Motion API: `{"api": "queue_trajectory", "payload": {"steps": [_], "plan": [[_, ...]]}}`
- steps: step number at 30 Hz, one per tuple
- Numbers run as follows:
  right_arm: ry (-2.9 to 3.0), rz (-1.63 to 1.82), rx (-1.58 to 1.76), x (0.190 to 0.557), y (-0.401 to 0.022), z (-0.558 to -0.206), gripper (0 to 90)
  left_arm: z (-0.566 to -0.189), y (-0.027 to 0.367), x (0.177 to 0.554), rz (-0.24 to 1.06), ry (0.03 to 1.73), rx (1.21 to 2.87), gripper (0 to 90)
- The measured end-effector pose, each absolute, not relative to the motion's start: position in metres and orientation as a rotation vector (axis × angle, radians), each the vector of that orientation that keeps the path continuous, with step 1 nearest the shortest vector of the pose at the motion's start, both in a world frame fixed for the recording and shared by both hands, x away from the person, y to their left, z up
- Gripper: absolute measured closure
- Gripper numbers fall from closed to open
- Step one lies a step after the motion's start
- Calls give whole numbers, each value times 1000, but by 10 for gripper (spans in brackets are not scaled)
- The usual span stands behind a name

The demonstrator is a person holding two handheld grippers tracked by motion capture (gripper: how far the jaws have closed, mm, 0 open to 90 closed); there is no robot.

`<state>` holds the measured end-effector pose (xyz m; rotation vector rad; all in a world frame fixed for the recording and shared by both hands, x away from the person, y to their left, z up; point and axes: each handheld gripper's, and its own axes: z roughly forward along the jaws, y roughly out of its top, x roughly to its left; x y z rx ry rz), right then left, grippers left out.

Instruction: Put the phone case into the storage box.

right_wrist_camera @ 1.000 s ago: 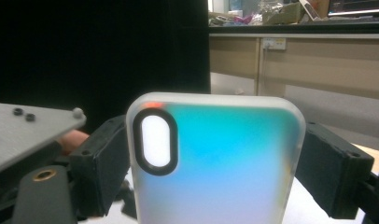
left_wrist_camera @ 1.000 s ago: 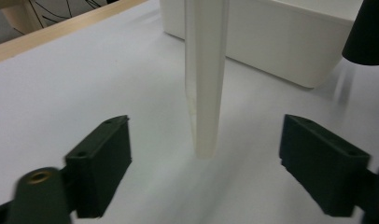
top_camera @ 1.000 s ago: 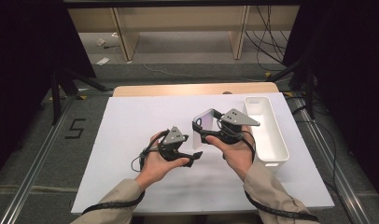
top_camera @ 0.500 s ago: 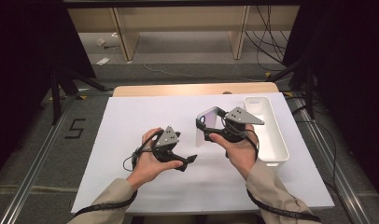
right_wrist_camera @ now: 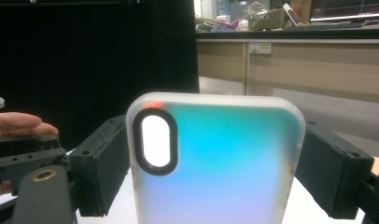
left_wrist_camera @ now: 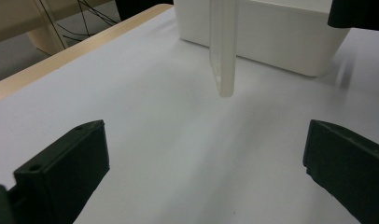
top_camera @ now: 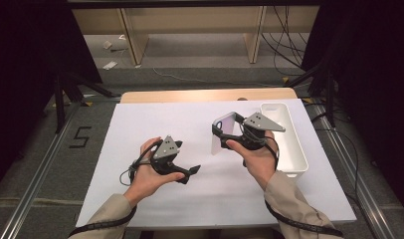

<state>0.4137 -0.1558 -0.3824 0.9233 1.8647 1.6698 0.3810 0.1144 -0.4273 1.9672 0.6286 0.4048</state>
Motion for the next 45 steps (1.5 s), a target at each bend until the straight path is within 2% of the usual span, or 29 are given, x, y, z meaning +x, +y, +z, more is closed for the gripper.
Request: {"api": "queue_trajectory", "payload": {"steps": [23,45], "plan": [[1837,1664,939,417,-164,-378,182,-429,146,376,450,688,1958,0],[1817,1649,964,420,-173,-375,182,-433,150,378,463,699,1970,0]]}}
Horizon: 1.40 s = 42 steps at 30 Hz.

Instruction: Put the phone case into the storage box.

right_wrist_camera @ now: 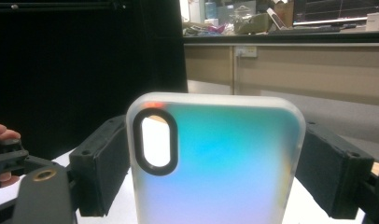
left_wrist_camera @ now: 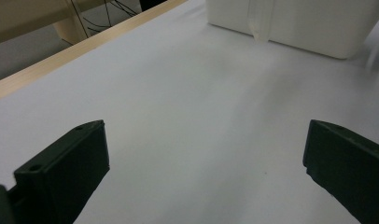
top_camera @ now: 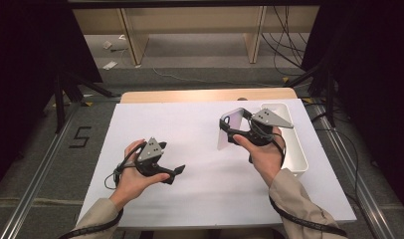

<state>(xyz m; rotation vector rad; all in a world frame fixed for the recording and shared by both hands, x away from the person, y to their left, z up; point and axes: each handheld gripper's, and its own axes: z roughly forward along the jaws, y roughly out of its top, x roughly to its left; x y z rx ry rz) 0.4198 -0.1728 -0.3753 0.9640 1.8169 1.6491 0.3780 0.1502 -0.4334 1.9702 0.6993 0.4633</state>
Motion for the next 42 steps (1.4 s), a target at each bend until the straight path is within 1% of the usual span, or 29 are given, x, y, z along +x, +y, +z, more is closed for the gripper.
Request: {"api": "queue_trajectory", "payload": {"steps": [42], "plan": [[1728,1633,1020,428,-201,-365,182,-433,152,379,473,705,1968,0]]}}
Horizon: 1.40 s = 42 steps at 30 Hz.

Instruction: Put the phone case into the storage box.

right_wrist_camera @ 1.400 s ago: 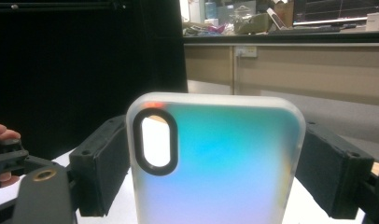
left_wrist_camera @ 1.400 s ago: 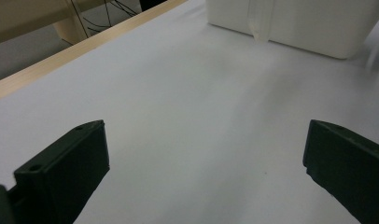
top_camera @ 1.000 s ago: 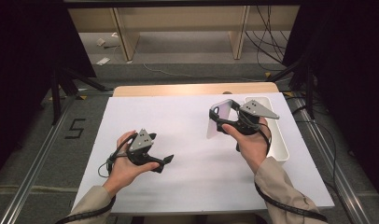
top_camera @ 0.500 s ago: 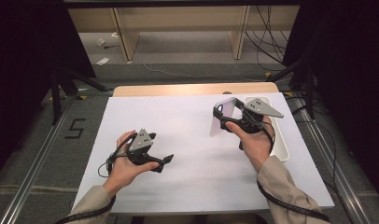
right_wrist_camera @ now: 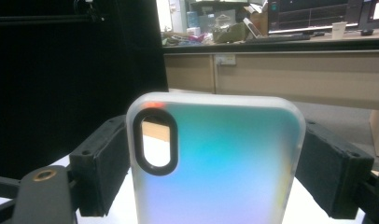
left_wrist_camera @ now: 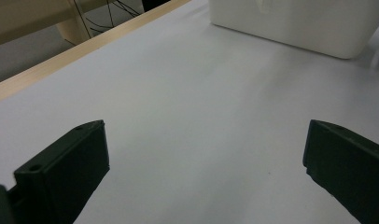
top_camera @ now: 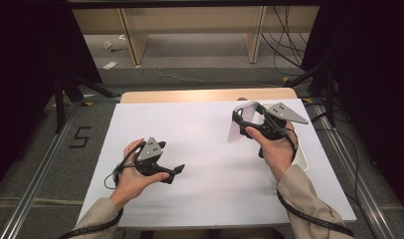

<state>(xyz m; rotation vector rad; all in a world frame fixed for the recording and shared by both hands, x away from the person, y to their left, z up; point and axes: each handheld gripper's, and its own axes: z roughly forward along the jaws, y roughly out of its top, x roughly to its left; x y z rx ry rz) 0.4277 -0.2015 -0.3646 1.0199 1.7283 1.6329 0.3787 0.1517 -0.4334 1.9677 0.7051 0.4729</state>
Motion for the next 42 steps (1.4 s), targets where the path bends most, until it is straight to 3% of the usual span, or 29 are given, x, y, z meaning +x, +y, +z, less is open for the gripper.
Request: {"api": "queue_trajectory", "payload": {"steps": [42], "plan": [[1654,1598,1075,433,-227,-356,182,-433,153,379,483,710,1964,0]]}}
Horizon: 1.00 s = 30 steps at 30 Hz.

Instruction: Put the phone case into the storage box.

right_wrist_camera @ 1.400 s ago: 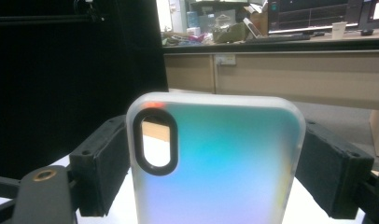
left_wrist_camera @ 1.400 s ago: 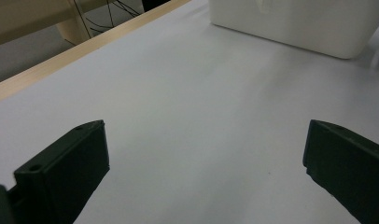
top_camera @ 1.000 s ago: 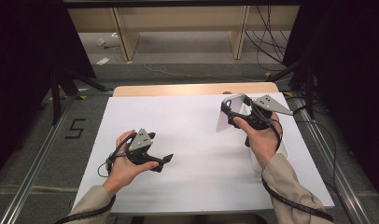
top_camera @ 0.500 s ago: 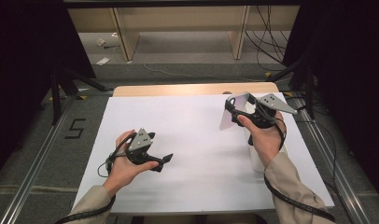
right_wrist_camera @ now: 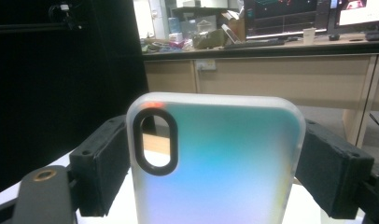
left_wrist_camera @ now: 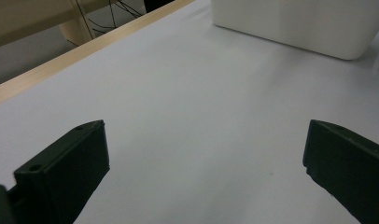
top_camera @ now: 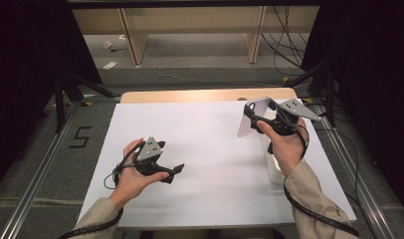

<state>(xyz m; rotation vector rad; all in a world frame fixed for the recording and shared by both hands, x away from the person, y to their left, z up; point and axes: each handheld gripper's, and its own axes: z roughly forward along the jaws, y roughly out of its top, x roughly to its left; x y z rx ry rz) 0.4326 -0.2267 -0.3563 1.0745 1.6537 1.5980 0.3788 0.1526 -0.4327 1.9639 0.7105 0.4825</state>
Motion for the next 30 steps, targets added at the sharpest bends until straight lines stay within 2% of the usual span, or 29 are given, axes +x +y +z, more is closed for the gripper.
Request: {"api": "queue_trajectory", "payload": {"steps": [30], "plan": [[1599,1559,1111,435,-245,-351,182,-433,153,379,484,712,1960,0]]}}
